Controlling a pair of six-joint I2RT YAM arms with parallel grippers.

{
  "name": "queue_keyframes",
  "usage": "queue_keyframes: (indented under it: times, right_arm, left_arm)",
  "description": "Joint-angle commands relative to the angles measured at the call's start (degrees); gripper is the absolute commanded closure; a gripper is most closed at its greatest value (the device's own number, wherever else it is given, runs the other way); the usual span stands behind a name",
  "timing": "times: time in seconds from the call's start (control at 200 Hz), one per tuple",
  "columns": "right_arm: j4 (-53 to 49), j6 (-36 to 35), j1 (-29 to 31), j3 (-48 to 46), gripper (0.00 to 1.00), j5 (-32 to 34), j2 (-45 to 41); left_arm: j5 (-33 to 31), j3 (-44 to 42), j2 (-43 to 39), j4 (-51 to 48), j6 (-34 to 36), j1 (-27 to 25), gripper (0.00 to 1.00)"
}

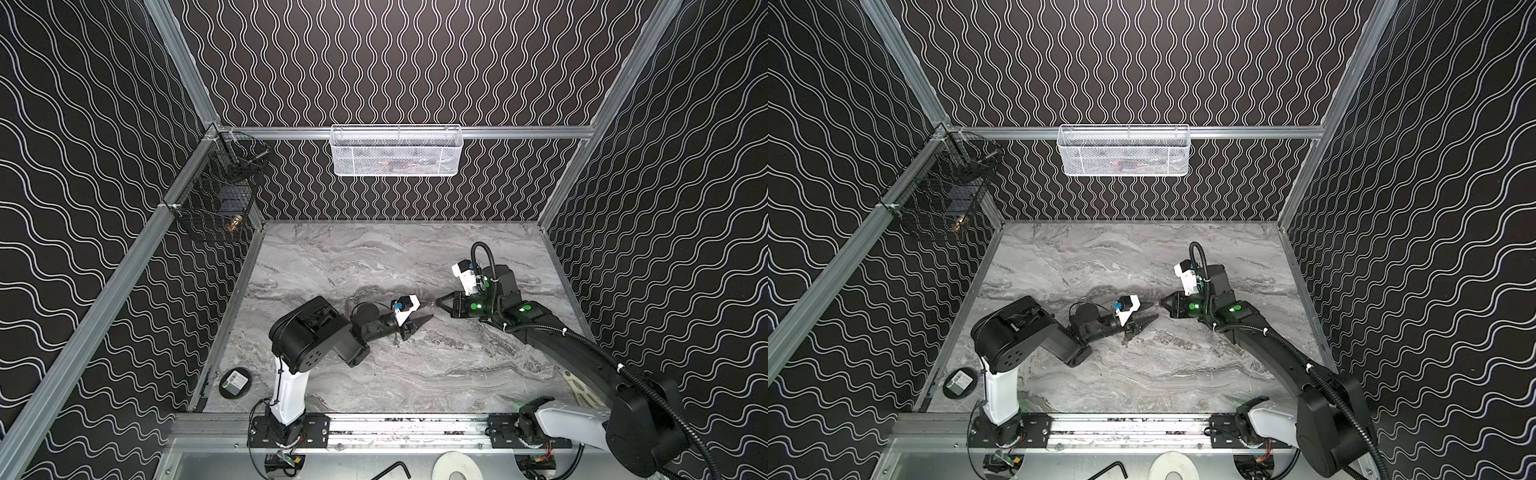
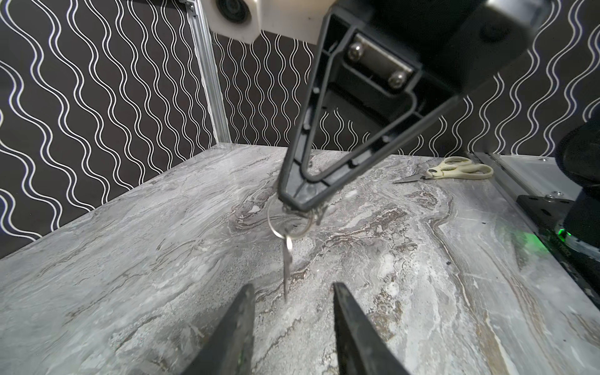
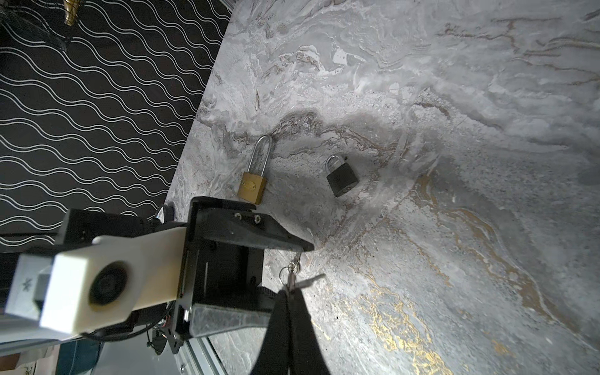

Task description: Unlock with the key

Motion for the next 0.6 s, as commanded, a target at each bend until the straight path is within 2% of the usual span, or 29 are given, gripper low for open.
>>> queue_keyframes:
  times: [0.0,0.395,0.596]
  right_arm:
    - [0.92,0.54,0.27,0.47,1.00,-0.84,-0.67]
    - [1.81,1.15,0.27,0.38,1.00,-1.02,-1.11]
    - [2.17,1.26,1.94,0.46,1.00,-1.29,-1.11]
  left_arm:
    - [-1.14,0.43,0.51,2.74,-0.38,-0.09,0.60]
    - [-2.03,2.51,2.05,2.74,-0.67,-0.44,0.63]
    - [-1.11,3.50,2.96,2.18,-0.68,-0.44,0.75]
